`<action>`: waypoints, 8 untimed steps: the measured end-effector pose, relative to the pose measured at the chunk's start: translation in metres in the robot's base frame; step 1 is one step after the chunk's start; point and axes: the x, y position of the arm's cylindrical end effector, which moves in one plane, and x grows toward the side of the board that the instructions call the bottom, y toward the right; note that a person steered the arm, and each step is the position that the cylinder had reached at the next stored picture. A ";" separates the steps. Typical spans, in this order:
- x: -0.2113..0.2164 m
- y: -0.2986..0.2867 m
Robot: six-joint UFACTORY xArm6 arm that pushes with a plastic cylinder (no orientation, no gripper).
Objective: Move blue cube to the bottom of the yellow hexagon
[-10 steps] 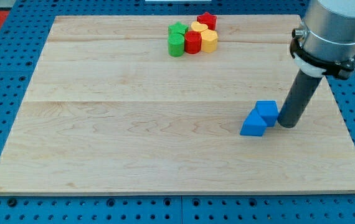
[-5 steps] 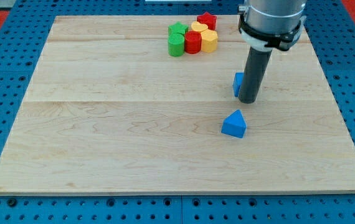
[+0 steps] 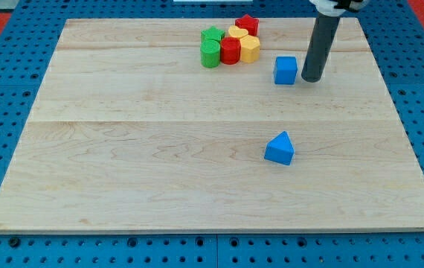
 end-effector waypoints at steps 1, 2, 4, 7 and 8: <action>0.003 -0.009; -0.004 -0.052; -0.005 -0.088; -0.015 -0.137; -0.018 -0.124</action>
